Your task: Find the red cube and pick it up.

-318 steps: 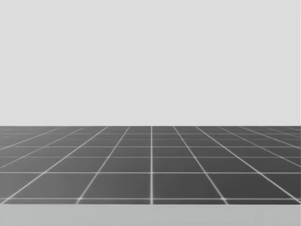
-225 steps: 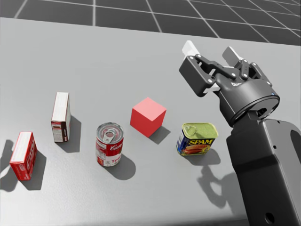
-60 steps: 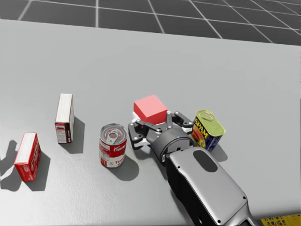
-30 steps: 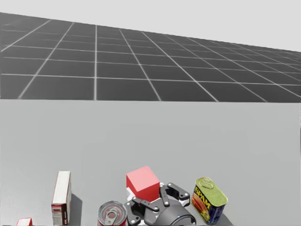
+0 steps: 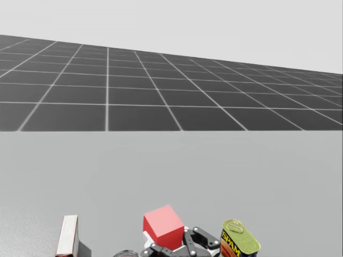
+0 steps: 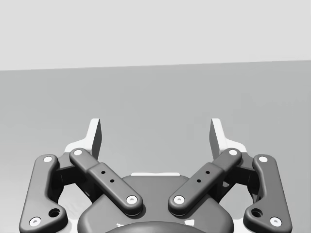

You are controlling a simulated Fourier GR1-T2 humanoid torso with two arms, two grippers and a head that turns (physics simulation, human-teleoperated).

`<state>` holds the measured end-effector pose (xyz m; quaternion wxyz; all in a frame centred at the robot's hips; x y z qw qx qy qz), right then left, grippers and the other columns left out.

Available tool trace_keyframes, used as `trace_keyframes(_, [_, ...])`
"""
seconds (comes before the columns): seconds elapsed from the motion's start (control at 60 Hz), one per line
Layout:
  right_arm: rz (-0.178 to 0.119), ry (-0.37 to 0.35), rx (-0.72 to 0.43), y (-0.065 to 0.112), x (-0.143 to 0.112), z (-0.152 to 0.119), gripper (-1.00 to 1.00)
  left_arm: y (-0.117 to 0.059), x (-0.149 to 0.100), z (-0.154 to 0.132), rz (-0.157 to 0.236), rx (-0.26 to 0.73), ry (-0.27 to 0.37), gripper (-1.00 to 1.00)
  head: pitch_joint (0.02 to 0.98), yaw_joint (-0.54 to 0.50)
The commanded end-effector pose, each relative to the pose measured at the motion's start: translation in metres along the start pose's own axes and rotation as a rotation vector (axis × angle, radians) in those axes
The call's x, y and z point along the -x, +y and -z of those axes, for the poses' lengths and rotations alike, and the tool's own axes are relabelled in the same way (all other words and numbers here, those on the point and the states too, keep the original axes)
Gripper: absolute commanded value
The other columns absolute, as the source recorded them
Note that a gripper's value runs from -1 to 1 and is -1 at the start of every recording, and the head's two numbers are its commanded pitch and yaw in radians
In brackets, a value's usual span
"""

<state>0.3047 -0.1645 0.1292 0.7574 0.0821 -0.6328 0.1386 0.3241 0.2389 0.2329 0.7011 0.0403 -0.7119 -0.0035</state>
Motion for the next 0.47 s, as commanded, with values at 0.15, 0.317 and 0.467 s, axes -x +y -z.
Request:
trace_keyframes(0.15, [0.049,-0.207,0.117,-0.015,-0.086,-0.016,1.0,0.001,0.0,0.001,-0.002,-0.003,-0.001,-1.0,0.441,-0.25])
trace_keyframes(0.317, [0.039,-0.305,0.13,-0.024,-0.131,-0.03,1.0,0.002,0.0,0.001,-0.002,-0.004,0.001,-1.0,0.437,-0.25])
trace_keyframes(0.467, [0.03,-0.405,0.162,-0.032,-0.166,-0.04,1.0,0.002,0.0,0.002,-0.003,-0.005,0.0,-1.0,0.437,-0.25])
